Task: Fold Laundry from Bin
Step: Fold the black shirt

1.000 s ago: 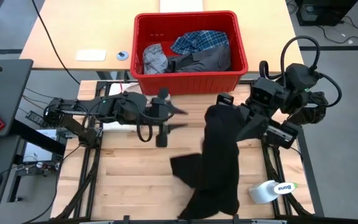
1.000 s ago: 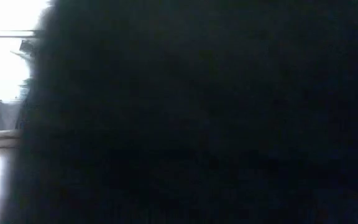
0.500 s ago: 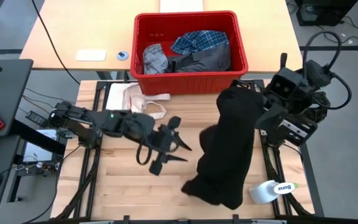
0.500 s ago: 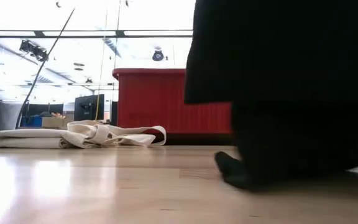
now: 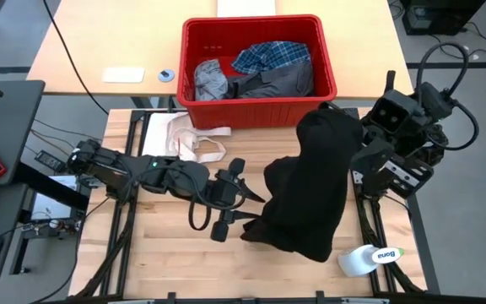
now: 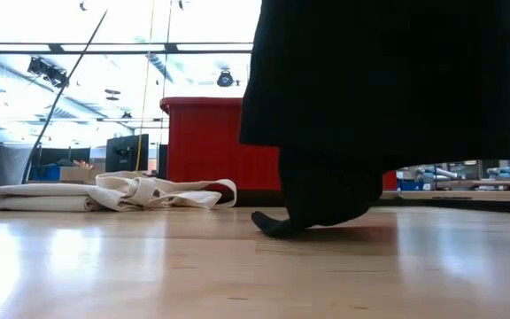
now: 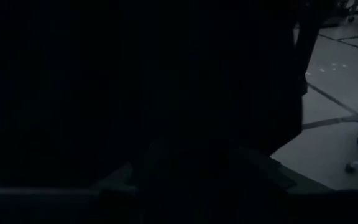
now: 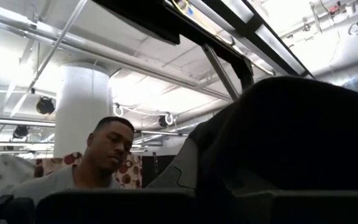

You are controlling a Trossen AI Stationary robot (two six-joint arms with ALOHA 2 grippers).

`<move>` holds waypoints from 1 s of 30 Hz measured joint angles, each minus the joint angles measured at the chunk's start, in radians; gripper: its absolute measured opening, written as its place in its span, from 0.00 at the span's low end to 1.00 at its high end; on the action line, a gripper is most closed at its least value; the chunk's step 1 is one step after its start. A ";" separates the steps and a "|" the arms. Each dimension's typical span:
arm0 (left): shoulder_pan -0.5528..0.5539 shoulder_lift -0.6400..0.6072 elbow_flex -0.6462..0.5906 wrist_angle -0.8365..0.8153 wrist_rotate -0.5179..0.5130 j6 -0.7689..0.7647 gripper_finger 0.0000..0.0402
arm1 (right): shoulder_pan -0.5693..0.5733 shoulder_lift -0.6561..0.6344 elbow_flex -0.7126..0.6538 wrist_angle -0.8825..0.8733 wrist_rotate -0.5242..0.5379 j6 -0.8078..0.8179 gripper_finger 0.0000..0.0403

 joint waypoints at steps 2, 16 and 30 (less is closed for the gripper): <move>-0.012 0.000 0.000 -0.004 -0.024 0.000 0.43 | 0.000 0.001 0.000 -0.001 0.009 -0.003 0.04; -0.070 0.094 0.000 0.003 -0.187 -0.034 0.43 | -0.003 0.001 0.000 -0.008 0.083 -0.087 0.04; -0.043 0.114 0.000 0.089 -0.303 0.002 0.27 | 0.005 -0.003 0.000 -0.051 0.071 -0.071 0.04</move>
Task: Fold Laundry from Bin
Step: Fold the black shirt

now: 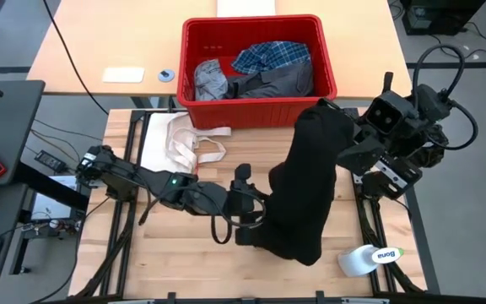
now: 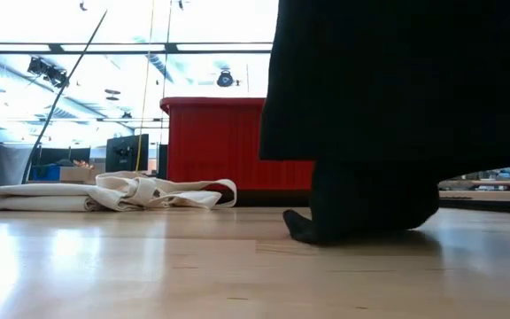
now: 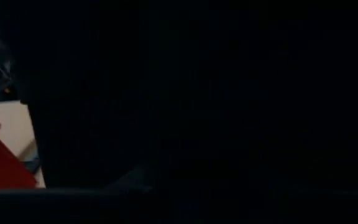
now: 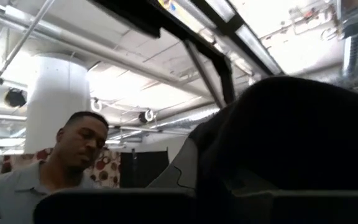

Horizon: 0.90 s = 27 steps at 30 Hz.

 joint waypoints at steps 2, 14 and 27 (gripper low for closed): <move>-0.002 -0.010 0.000 -0.041 -0.001 0.037 0.14 | 0.000 -0.008 0.000 -0.031 -0.012 0.000 0.04; 0.016 -0.289 0.000 -0.382 -0.130 0.174 0.02 | 0.018 -0.036 0.000 -0.189 -0.018 0.064 0.04; 0.016 -0.595 0.000 -0.369 -0.140 0.236 0.02 | -0.029 -0.074 0.000 -0.687 -0.102 0.289 0.04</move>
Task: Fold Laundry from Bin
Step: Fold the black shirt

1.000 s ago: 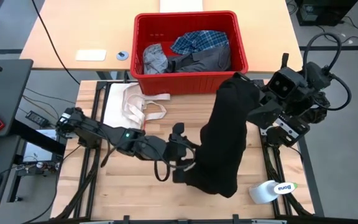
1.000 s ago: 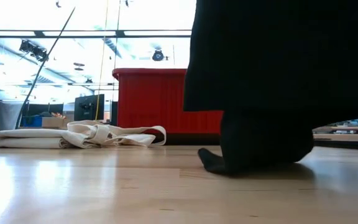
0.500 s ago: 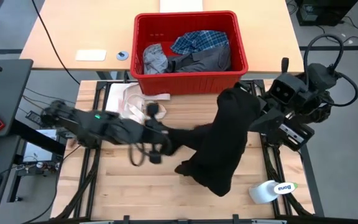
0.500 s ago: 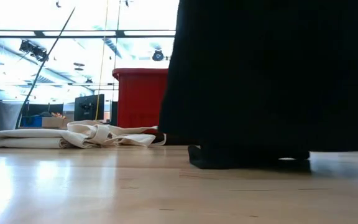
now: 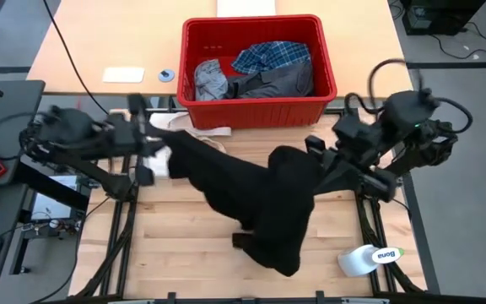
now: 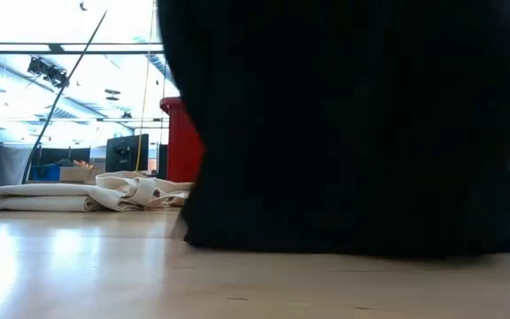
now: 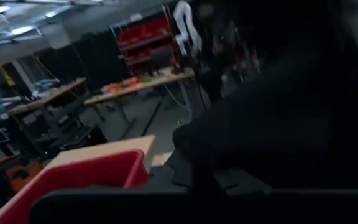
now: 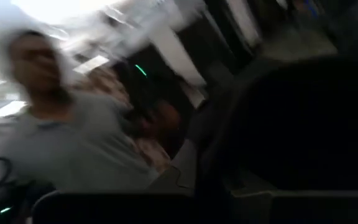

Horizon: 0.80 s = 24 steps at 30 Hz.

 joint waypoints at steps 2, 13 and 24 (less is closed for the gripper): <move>0.000 -0.031 0.000 0.009 -0.020 -0.013 0.02 | -0.012 -0.010 0.000 -0.148 0.040 0.020 0.04; 0.000 -0.074 0.000 0.003 -0.136 -0.021 0.02 | -0.132 -0.020 0.000 -0.863 0.420 0.103 0.03; 0.070 -0.015 0.000 -0.054 -0.148 -0.072 0.02 | -0.180 0.035 -0.001 -0.839 0.771 -0.226 0.04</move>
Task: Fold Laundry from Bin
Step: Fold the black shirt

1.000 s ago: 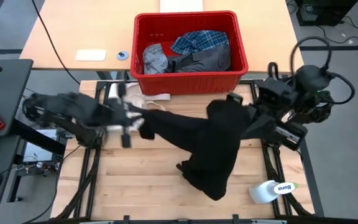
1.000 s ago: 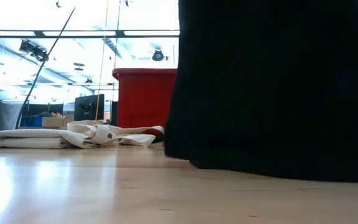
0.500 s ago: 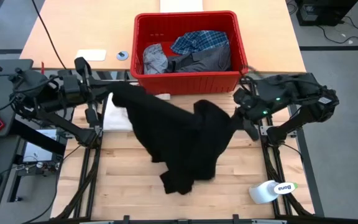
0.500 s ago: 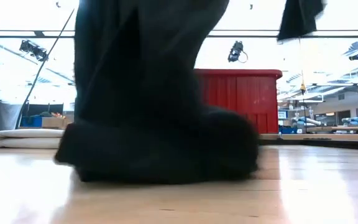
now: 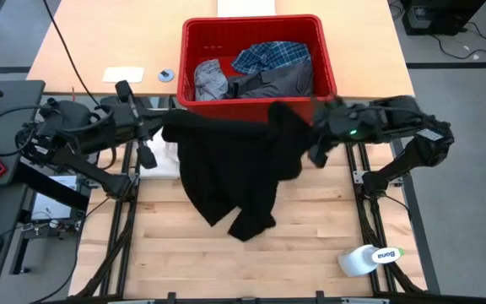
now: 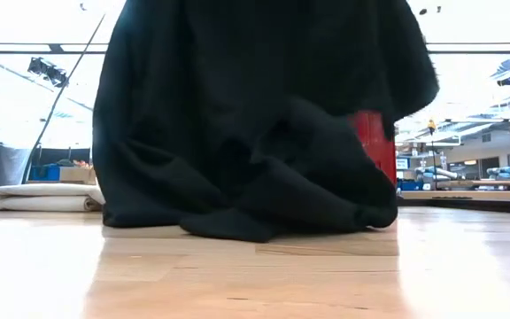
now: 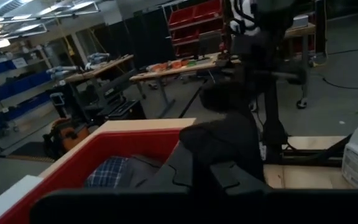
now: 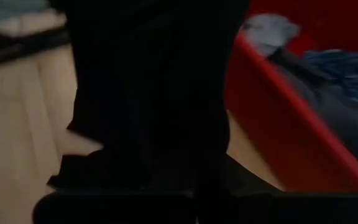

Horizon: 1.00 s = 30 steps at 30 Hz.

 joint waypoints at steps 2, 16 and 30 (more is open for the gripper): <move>0.001 0.011 0.000 0.000 0.021 -0.002 0.02 | -0.002 0.042 -0.001 -0.029 -0.041 -0.008 0.04; 0.000 0.090 -0.003 -0.223 0.102 -0.189 0.02 | -0.008 0.276 -0.221 -0.111 -0.406 -0.133 0.05; 0.006 0.074 0.001 -0.236 0.295 -0.218 0.02 | -0.010 0.239 -0.336 0.125 -0.437 -0.007 0.36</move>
